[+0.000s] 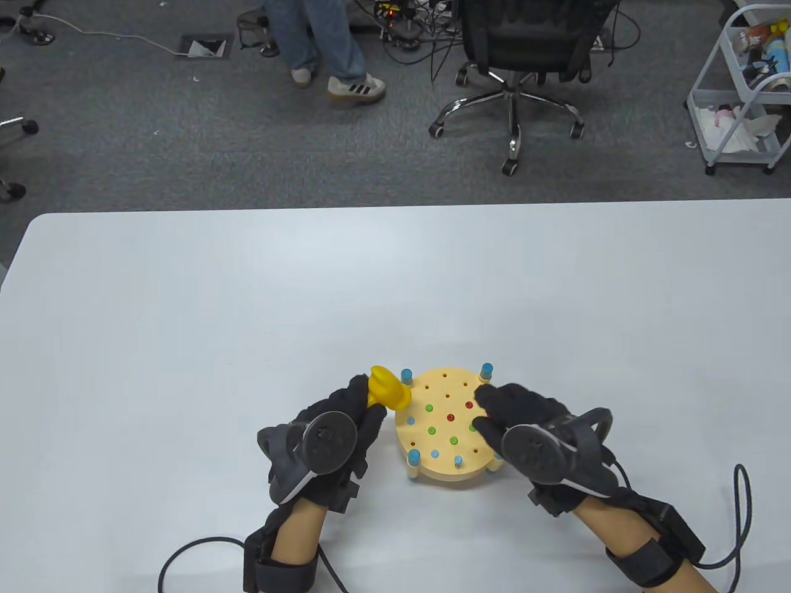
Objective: Hammer toy nails into tap bench
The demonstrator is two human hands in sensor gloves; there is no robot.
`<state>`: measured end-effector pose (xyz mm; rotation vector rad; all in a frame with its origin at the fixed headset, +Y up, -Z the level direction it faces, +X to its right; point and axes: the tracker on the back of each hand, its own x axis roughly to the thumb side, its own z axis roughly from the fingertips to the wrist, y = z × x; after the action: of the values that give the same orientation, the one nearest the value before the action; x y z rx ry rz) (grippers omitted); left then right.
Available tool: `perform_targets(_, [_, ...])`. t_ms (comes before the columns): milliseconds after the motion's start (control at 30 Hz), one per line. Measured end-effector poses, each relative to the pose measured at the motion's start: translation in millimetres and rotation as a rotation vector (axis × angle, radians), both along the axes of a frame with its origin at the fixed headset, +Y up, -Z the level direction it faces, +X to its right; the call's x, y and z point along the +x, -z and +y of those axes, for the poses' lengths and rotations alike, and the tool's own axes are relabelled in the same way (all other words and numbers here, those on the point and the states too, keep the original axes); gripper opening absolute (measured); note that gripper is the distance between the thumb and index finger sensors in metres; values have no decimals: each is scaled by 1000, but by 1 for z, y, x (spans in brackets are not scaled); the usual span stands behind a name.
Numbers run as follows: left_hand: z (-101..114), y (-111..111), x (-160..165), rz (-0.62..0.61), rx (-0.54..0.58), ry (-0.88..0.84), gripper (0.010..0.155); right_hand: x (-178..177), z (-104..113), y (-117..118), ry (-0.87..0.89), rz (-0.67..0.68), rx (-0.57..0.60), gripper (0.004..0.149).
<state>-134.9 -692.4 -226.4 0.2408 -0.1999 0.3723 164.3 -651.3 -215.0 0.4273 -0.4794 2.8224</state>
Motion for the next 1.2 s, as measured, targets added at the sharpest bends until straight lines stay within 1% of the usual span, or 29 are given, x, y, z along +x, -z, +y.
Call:
perform_targets(67, [-2, 0, 2, -2, -4, 9, 63, 20, -11, 17, 101, -60, -30, 57])
perform_targets(100, [-3, 1, 2, -3, -5, 14, 63, 26, -20, 27, 153, -75, -79, 60])
perform_targets(167, [-4, 1, 4, -7, -11, 21, 63, 32, -35, 42, 200, -62, -166, 67])
perform_targets(267, [-4, 1, 4, -12, -11, 23, 64, 30, -64, 64, 270, -33, -284, 72])
perform_targets(333, [-3, 1, 5, -19, -3, 21, 63, 26, -79, 73, 292, -21, -329, 72])
perform_targets(367, [-2, 0, 6, -25, 6, 18, 63, 23, -85, 77, 300, 0, -348, 72])
perform_targets(467, [1, -3, 11, -58, 23, 14, 63, 17, -97, 82, 302, 1, -381, 68])
perform_targets(567, [9, -13, 24, -110, 53, 27, 63, 17, -102, 82, 289, -32, -334, 59])
perform_targets(667, [16, -29, 43, -192, 77, 65, 63, 18, -106, 82, 319, -27, -329, 58])
perform_targets(700, [18, -37, 53, -231, 75, 101, 63, 18, -107, 82, 326, -23, -339, 58])
perform_targets(767, [21, -51, 69, -265, 67, 182, 63, 18, -107, 82, 320, -26, -333, 58])
perform_targets(833, [21, -62, 81, -251, 59, 267, 63, 17, -108, 82, 308, -27, -327, 58])
perform_targets(900, [21, -70, 90, -216, 120, 330, 63, 17, -108, 81, 308, -28, -324, 58])
perform_targets(1000, [18, -76, 97, -151, 194, 330, 63, 17, -108, 81, 311, -27, -328, 58])
perform_targets(1033, [16, -77, 99, -141, 199, 319, 63, 17, -108, 81, 311, -27, -328, 58])
perform_targets(1067, [7, -75, 109, -189, 134, 363, 62, 17, -108, 81, 312, -28, -328, 58])
perform_targets(1100, [5, -75, 113, -150, 54, 451, 64, 16, -108, 81, 312, -28, -328, 58])
perform_targets(1133, [9, -81, 118, -112, 100, 544, 64, 16, -108, 81, 311, -28, -328, 58])
perform_targets(1167, [12, -85, 122, -120, 191, 562, 63, 16, -108, 81, 310, -28, -330, 58])
perform_targets(1200, [15, -87, 121, -101, 218, 546, 63, 16, -108, 81, 310, -28, -331, 58])
